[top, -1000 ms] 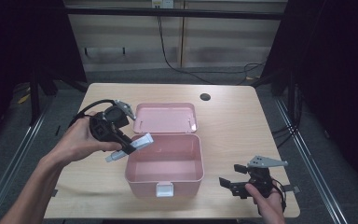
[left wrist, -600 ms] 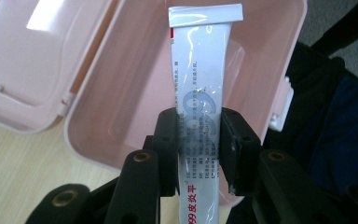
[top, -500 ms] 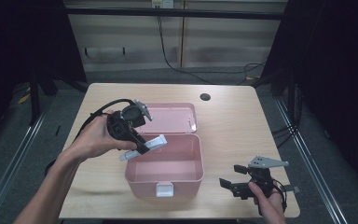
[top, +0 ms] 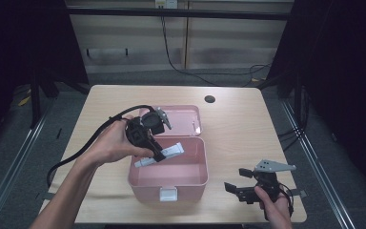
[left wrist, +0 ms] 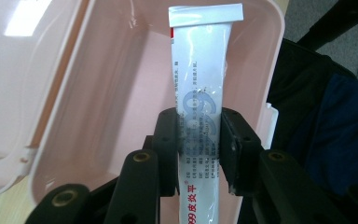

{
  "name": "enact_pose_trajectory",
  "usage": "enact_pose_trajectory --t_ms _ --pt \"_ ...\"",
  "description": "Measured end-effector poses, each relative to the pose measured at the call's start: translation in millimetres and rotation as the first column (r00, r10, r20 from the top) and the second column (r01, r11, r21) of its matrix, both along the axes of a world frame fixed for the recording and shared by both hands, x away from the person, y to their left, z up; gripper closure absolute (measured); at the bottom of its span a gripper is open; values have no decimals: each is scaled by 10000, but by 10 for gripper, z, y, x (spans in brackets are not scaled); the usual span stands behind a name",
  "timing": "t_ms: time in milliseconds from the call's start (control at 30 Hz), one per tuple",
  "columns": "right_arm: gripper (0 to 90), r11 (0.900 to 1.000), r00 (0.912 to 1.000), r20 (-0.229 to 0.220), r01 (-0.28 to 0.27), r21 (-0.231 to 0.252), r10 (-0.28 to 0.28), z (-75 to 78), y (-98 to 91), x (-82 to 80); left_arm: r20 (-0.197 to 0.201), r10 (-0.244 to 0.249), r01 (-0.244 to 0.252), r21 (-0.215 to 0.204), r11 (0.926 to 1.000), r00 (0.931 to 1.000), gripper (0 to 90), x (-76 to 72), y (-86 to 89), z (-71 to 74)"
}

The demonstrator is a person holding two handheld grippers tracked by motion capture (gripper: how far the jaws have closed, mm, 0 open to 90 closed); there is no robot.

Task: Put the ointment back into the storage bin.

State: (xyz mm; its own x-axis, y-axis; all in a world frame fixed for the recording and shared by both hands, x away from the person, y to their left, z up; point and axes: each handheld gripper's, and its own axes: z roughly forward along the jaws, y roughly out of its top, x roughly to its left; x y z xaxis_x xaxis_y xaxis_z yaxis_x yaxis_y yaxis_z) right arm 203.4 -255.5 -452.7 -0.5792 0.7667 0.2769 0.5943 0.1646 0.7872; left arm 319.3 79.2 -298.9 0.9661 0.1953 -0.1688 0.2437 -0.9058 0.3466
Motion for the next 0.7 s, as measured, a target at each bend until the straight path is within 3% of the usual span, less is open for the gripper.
enact_pose_trajectory --t_ms 200,267,467,600,700 --pt "137 10000 10000 -77 -55 -20 55 -3 1 -1 -123 -126 128 168 9998 9998 698 17 -60 -92" --pt "137 10000 10000 -77 -47 -31 46 -3 2 -1 -412 -102 110 195 9997 9991 698 8 -103 -171" --pt "137 9999 9999 -64 -108 -14 108 -4 6 -2 -539 -88 108 378 9992 9985 698 31 -144 -338" --pt "137 10000 9999 -76 -91 -21 91 -5 3 1 -697 -385 410 343 9986 9968 699 8 -199 -386" --pt "137 9999 9999 -101 -100 -52 100 -4 7 -1 -600 -333 353 324 9989 9976 700 4 -226 -427"
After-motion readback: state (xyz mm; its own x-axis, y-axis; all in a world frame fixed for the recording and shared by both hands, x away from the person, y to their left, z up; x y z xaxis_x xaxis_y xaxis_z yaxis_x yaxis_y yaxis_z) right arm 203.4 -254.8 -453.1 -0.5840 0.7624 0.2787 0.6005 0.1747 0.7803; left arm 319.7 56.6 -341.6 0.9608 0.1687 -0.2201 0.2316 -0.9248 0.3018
